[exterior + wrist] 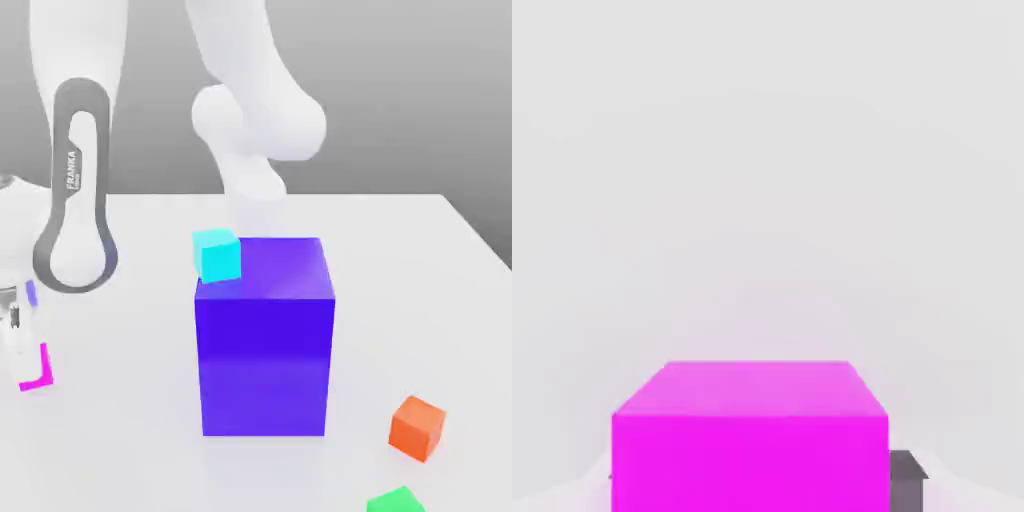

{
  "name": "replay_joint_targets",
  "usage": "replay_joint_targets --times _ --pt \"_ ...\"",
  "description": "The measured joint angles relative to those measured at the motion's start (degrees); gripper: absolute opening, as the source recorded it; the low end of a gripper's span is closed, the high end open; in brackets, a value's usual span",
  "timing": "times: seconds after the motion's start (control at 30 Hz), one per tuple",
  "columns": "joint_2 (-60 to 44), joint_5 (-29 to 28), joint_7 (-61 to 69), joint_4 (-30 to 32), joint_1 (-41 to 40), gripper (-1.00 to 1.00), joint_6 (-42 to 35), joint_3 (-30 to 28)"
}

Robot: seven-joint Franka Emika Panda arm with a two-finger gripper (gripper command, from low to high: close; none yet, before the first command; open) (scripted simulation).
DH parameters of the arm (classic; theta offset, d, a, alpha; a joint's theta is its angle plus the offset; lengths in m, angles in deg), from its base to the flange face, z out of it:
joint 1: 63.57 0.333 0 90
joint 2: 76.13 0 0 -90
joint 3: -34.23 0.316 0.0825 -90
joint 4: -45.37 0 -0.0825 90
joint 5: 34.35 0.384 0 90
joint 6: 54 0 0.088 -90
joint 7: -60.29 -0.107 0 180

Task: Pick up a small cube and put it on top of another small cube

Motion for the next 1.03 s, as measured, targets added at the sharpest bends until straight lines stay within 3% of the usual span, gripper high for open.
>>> replay_joint_targets --times 0.23,0.73,0.9,0.93,1.03 --pt "11.3 -10.3 -7.9 2.4 5.3 -1.00 -8.7 -6.5" --pt "8.1 -21.5 -17.4 -12.7 33.5 -1.00 -20.6 14.5" --pt "1.1 -25.7 -20.7 -18.4 42.2 -1.00 -19.0 18.8" --pt "-1.2 -26.7 -21.3 -19.6 43.8 1.00 -17.9 18.8" --pt "-1.2 -26.7 -21.3 -19.6 43.8 1.00 -17.9 18.8"
